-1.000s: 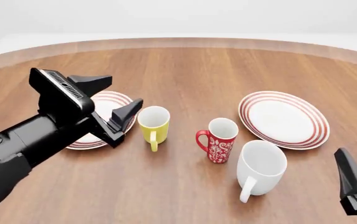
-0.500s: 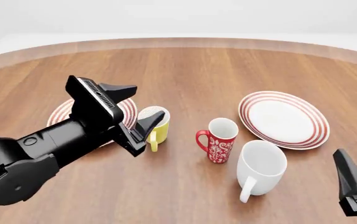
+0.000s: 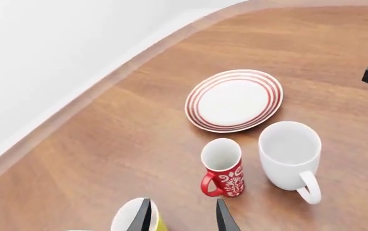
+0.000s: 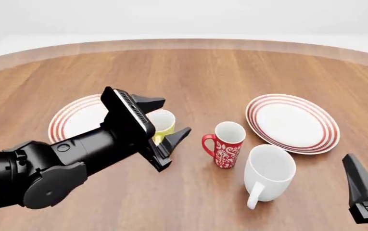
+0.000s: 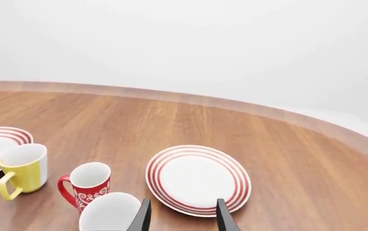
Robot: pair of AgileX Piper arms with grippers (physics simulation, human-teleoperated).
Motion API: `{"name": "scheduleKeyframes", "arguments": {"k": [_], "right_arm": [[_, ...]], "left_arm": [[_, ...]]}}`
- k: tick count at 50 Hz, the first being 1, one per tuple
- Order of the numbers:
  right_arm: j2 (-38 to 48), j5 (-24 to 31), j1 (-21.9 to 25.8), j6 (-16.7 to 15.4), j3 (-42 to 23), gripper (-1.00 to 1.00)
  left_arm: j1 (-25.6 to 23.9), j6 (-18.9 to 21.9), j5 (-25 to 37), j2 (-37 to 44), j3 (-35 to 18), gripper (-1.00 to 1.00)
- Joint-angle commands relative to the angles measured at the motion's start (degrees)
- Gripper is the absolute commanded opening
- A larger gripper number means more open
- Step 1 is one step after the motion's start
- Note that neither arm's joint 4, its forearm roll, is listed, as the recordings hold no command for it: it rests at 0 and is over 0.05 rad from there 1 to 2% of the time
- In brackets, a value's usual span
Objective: Put the red mug on the left plate.
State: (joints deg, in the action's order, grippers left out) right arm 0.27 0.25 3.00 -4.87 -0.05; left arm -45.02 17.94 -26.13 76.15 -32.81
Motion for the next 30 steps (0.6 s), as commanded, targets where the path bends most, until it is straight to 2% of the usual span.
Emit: {"name": "scheduleKeyframes", "arguments": {"k": [1,30], "right_arm": [[0.7,-0.6,0.1,-0.3,-0.1,1.0],[-0.2,0.3,0.0,-0.1,0.0,1.0]], "left_arm": [[-2.0,0.8,-0.7,3.3,-1.0,1.0],[-4.2,1.0,-3.9,11.3,-1.7,1.0]]}}
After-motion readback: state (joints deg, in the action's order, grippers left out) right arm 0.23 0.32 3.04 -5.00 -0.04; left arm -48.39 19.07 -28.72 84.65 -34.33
